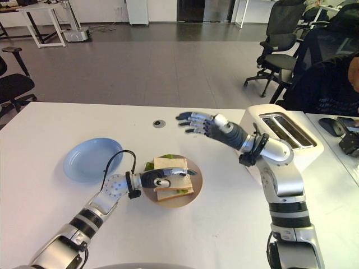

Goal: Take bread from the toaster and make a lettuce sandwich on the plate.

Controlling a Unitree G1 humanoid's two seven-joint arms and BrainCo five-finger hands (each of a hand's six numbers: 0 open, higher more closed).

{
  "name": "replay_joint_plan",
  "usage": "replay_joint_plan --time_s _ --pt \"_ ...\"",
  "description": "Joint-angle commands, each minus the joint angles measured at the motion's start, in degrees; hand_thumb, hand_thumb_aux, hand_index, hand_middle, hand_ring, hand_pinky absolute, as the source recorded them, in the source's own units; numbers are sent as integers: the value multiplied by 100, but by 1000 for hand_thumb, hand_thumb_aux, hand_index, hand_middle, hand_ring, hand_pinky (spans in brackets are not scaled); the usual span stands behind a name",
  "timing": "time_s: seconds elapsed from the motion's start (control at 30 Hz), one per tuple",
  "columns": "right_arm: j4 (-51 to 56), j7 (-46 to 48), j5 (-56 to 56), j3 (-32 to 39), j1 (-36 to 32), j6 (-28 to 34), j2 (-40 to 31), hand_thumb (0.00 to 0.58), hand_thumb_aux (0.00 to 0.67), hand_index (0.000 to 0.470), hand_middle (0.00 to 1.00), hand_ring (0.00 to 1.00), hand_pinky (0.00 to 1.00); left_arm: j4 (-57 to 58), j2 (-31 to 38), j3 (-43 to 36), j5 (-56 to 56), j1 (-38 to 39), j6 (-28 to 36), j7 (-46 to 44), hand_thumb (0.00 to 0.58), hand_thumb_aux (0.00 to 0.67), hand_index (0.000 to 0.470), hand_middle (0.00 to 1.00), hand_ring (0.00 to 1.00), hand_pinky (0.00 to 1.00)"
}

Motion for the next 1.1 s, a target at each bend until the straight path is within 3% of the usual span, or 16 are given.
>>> replay_joint_plan --time_s 0.03,0.13,0.23,0.33,0.43,0.57,0.63,0.73,0.87,0.97,1.1 --pt "-291 374 -90 414 281 209 -219 580 670 470 1000 1000 1000 -1111 -26 369 -1210 100 456 -439 580 670 470 1000 1000 1000" --pt "-618 1176 -278 1217 732 606 -790 580 670 470 1000 1000 1000 -1960 453 131 -1868 528 1549 -1106 580 670 470 1000 1000 1000" --pt "-809 1758 -653 2060 1223 813 -1250 580 670 470 1000 1000 1000 -1945 1403 -428 -1380 911 2666 -1817 580 670 470 1000 1000 1000" --pt "-806 1915 -988 2621 1534 865 -1315 580 670 470 1000 1000 1000 -1340 1946 -728 -478 970 3006 -1993 580 670 470 1000 1000 1000" --pt "-624 1872 -1252 2807 1659 798 -1333 580 670 470 1000 1000 1000 -1185 2065 -782 -140 968 3098 -2046 580 670 470 1000 1000 1000" --pt "-146 1485 -1517 2726 1488 600 -1069 580 670 470 1000 1000 1000 -775 1768 -562 202 780 2496 -1599 580 670 470 1000 1000 1000" --pt "403 1064 -1706 2599 1211 274 -745 580 670 470 1000 1000 1000 -279 1473 -351 403 542 1804 -1122 580 670 470 1000 1000 1000" --pt "1785 27 -2136 2322 520 -540 -66 580 670 470 1000 1000 1000 728 1046 -65 700 97 719 -455 580 670 470 1000 1000 1000" --pt "3527 -1189 -2439 1924 -350 -1364 707 580 670 470 1000 1000 1000 2857 315 164 1120 -1083 -108 457 580 670 470 1000 1000 1000" --pt "4432 -1878 -2615 1671 -848 -1502 901 580 670 470 1000 1000 1000 4496 -214 127 1551 -2036 -307 1209 580 670 470 1000 1000 1000" --pt "5888 -2655 -3089 1698 -1739 -1875 1140 580 670 470 1000 1000 1000 5621 -640 482 1611 -2769 19 1982 580 670 470 1000 1000 1000"
